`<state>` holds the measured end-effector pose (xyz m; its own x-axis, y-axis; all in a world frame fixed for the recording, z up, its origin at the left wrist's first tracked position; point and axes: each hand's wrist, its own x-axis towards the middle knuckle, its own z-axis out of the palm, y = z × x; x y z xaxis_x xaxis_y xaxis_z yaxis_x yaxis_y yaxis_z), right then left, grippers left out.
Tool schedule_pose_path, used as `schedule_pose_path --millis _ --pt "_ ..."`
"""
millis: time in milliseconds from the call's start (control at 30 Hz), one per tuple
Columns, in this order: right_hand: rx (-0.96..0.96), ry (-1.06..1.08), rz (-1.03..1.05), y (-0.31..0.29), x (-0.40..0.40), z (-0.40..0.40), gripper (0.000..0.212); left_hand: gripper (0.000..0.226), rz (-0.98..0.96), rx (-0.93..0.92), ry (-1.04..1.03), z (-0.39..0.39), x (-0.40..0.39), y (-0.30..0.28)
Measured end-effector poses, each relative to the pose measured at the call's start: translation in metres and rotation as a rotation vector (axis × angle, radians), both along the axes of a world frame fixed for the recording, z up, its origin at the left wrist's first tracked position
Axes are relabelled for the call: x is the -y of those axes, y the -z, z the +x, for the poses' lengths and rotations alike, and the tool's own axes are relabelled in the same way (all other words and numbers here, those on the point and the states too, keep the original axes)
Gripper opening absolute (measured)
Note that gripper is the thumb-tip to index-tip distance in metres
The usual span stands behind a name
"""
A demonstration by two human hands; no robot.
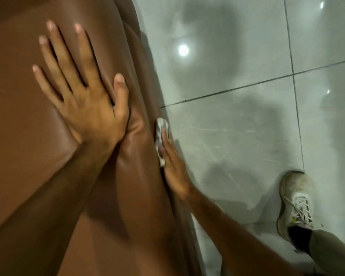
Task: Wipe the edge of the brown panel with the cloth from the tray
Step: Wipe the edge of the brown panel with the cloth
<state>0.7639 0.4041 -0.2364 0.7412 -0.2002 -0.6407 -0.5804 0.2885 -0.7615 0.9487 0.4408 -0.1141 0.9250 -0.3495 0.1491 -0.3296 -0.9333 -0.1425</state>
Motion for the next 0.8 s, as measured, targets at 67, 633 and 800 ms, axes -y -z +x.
schedule_pose_path --millis 67,633,800 --pt "-0.030 0.017 -0.036 0.017 0.003 0.005 0.054 0.077 -0.017 -0.044 -0.016 0.002 -0.004 -0.001" --pt "-0.054 0.046 0.167 0.011 -0.053 -0.170 0.061 0.076 0.068 -0.125 -0.092 -0.261 -0.067 -0.002" --pt "-0.384 0.192 0.225 0.004 -0.083 -0.264 0.052 0.077 0.068 -0.134 -0.104 -0.265 -0.066 -0.004"
